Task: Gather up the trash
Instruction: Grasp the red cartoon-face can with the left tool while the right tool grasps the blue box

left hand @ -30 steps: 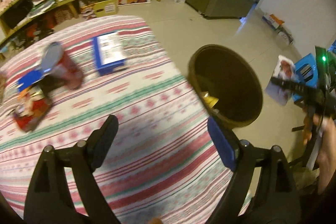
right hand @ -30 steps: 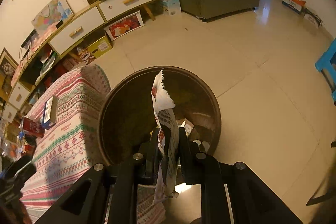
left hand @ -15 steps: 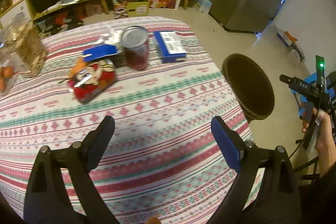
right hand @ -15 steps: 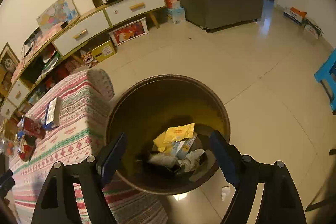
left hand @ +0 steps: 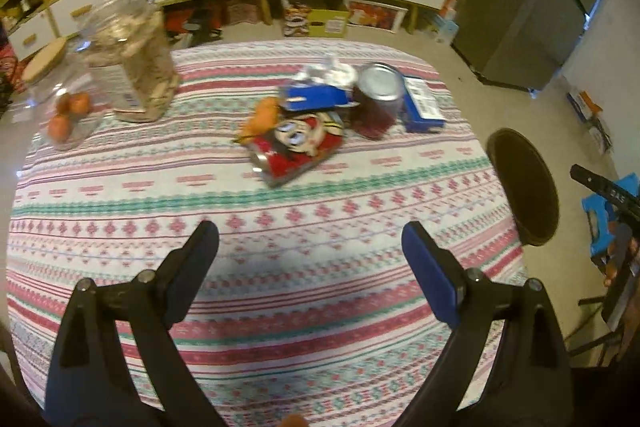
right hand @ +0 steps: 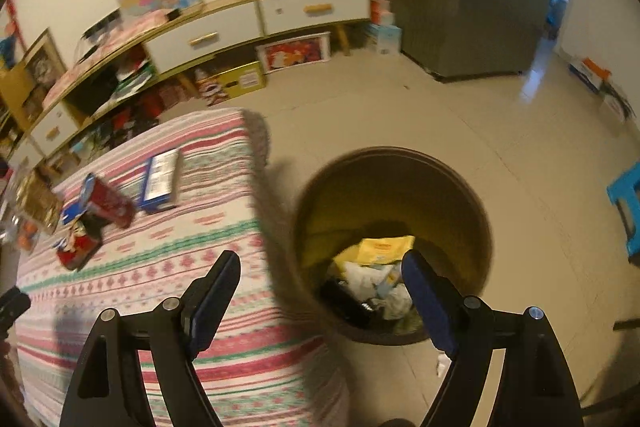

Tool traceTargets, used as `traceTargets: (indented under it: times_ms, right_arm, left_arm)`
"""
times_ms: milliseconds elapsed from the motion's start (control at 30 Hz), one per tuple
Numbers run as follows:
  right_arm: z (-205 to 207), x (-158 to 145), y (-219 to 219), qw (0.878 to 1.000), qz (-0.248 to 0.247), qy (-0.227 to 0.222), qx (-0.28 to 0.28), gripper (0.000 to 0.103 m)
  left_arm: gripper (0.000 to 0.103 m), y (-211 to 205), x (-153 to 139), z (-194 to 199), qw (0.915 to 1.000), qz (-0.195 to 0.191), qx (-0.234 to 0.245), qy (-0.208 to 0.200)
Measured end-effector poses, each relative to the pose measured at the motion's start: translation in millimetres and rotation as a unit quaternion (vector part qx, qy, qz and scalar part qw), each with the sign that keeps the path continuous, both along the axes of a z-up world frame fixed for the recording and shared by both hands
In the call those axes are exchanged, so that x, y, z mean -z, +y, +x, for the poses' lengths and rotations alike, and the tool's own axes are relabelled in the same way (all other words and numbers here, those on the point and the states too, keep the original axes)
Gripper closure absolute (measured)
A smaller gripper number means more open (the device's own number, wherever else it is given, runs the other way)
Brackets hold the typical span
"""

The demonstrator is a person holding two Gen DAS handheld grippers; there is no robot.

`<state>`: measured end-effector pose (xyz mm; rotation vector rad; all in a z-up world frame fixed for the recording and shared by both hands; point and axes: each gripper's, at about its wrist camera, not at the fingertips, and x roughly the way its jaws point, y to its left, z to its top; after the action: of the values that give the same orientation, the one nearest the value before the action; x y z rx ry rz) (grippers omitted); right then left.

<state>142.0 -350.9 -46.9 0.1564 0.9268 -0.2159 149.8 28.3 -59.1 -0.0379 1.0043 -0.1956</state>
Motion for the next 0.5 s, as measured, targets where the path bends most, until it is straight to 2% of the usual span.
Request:
traceTargets:
  times_ms: [300, 500]
  right_arm:
    - [31, 8, 74, 0.998, -0.014, 0.004, -0.056, 0.018]
    - [47, 24, 104, 0.996, -0.024, 0.019, -0.080, 0.018]
  left_arm:
    - [0.010, 39, 12, 14, 0.9992, -0.008, -0.038, 0.000]
    - [0.010, 48, 28, 32, 0.9992, -0.028, -0.004, -0.028]
